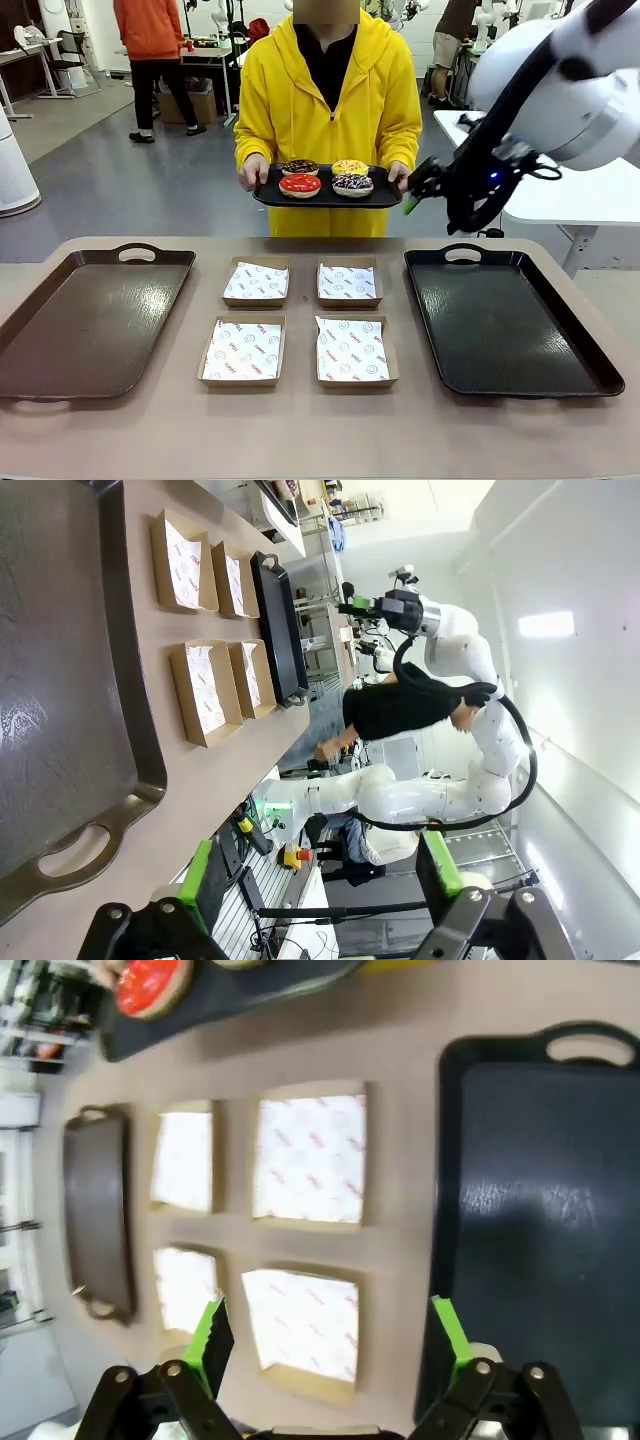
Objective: Individually package the donuts and arrange them on the tray.
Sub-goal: Pick up one Paper togo box.
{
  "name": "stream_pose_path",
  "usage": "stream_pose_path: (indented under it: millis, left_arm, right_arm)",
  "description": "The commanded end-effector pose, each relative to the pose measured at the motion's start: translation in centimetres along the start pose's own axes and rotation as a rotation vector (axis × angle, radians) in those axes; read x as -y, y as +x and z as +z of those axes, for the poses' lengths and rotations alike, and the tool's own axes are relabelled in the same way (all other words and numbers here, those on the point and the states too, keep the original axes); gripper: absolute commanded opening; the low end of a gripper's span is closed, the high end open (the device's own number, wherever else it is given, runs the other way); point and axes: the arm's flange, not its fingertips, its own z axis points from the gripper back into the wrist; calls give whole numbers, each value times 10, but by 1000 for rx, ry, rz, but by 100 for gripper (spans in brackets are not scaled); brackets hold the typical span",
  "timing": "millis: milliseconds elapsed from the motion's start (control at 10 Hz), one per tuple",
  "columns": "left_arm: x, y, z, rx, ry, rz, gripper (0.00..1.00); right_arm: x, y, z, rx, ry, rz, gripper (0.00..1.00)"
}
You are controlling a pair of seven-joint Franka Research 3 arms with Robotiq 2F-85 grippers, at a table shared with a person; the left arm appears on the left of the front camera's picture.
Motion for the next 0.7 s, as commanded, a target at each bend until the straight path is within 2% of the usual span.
stream_pose_path:
  millis: [0, 200, 300, 400, 500, 600]
  left_arm:
    - [1, -2, 1, 8, -8, -7, 100]
    - [1, -2, 1, 8, -8, -7, 100]
    - [1, -2, 1, 8, -8, -7, 100]
    - [1, -2, 1, 8, -8, -7, 100]
    - [1, -2, 1, 8, -8, -7, 100]
    - [1, -2, 1, 8, -8, -7, 100]
  right_arm:
    - [-22, 9, -23, -42, -131, -2, 100]
    - [-33, 2, -37, -51, -191, 19, 100]
    - [-35, -4, -38, -68, -182, 33, 100]
    - [-28, -9, -26, -76, -91, 43, 100]
    - [-28, -7, -43, -59, -174, 42, 100]
    - [-28, -7, -43, -59, -174, 42, 100]
